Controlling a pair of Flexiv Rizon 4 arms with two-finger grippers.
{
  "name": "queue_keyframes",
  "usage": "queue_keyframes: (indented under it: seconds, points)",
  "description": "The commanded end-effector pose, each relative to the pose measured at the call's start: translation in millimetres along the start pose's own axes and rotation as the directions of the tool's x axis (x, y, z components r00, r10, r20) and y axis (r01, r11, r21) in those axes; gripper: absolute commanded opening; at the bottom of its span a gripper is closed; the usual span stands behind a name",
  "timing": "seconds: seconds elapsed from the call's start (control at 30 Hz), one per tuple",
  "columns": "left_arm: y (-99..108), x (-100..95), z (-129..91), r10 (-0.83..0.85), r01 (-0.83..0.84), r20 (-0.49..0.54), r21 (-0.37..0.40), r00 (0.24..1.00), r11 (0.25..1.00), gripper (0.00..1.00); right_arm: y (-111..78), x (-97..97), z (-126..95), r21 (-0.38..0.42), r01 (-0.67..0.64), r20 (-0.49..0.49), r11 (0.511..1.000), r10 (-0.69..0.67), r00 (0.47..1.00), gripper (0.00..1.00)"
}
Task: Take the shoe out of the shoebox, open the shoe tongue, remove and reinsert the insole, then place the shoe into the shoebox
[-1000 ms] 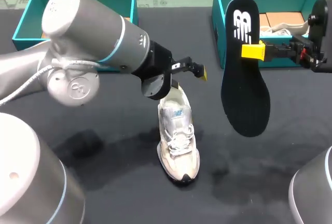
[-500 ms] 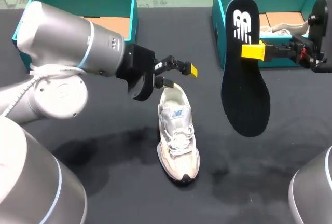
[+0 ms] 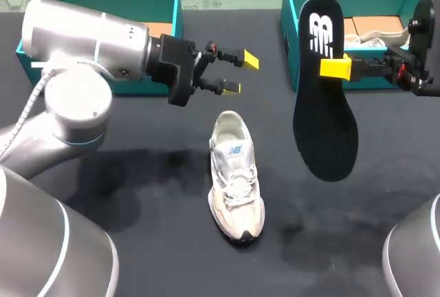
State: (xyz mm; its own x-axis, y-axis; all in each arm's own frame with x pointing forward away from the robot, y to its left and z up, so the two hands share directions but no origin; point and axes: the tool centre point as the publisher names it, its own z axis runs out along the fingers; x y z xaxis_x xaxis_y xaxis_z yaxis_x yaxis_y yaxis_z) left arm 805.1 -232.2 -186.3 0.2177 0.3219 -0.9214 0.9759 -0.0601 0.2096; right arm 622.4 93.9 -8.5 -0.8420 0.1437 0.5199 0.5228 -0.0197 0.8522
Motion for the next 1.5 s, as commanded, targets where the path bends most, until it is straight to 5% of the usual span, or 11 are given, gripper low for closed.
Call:
queue_keyframes:
  seconds: [0.03, 0.3, 0.4, 0.7, 0.77, 1.23, 1.5]
  points:
    - [-1, 3.5, 4, 0.004, -0.003, 0.058, -0.006, 0.998, 1.000, 1.00, -8.1, 8.8, -5, -0.011, -0.001, 0.021, 1.000, 0.001, 1.000, 0.00]
    - [5, -6.0, 2, -0.084, 0.090, 0.158, -0.030, 0.984, 0.996, 1.00, 5.5, -8.7, 3, 0.014, -0.057, 0.005, 0.998, 0.057, 0.998, 0.00]
    - [9, -10.0, -5, -0.083, 0.100, 0.159, -0.104, 0.984, 0.990, 1.00, 13.9, -26.6, 7, 0.024, -0.102, -0.002, 0.994, 0.102, 0.995, 0.00]
    - [21, -16.1, -19, -0.123, 0.145, 0.170, -0.127, 0.978, 0.981, 1.00, 37.4, -92.6, 21, 0.069, -0.191, -0.018, 0.979, 0.193, 0.981, 0.00]
    - [22, -18.7, -21, -0.126, 0.150, 0.173, -0.132, 0.977, 0.980, 1.00, 38.3, -108.9, 25, 0.083, -0.219, -0.007, 0.972, 0.220, 0.975, 0.00]
    - [26, -21.1, -20, -0.160, 0.179, 0.174, -0.100, 0.972, 0.979, 1.00, 38.3, -108.9, 25, 0.083, -0.219, -0.007, 0.972, 0.220, 0.975, 0.00]
    - [25, -28.4, -19, -0.162, 0.179, 0.197, -0.072, 0.967, 0.981, 1.00, 26.7, -167.9, 38, 0.056, -0.419, 0.027, 0.906, 0.419, 0.908, 0.00]
